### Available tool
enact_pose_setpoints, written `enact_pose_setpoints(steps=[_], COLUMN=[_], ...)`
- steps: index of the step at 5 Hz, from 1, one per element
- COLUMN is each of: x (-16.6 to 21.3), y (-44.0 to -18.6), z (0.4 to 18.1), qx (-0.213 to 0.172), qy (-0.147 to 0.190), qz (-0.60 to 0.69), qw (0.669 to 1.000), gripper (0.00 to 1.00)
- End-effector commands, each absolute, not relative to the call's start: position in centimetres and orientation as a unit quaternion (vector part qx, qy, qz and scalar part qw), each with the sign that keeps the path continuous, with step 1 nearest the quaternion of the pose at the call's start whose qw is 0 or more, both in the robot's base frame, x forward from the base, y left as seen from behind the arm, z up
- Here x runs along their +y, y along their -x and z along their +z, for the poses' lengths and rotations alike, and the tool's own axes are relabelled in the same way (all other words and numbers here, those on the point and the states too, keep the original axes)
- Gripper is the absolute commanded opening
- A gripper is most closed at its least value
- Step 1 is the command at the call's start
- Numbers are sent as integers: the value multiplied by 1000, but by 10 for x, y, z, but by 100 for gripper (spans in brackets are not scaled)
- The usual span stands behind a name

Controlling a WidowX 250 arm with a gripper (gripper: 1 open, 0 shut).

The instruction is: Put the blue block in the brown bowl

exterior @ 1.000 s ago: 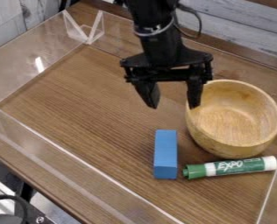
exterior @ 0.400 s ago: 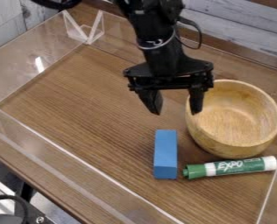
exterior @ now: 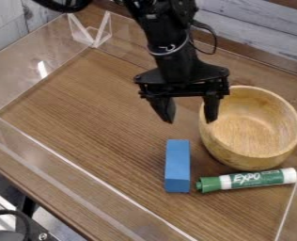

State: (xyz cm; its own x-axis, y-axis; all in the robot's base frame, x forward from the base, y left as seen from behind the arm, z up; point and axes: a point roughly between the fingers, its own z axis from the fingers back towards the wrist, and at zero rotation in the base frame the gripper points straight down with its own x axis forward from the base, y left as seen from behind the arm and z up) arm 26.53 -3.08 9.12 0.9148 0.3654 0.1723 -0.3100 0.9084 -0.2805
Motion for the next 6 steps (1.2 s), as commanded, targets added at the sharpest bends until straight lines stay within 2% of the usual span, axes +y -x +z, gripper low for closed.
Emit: enact_pose_setpoints(steps=[1,6], x=[-34,-53], y=[-265,-245], z=[97,67], qx=[-123,-117], qy=[123,105], qz=[171,176], qw=[970,972], gripper=[100,100])
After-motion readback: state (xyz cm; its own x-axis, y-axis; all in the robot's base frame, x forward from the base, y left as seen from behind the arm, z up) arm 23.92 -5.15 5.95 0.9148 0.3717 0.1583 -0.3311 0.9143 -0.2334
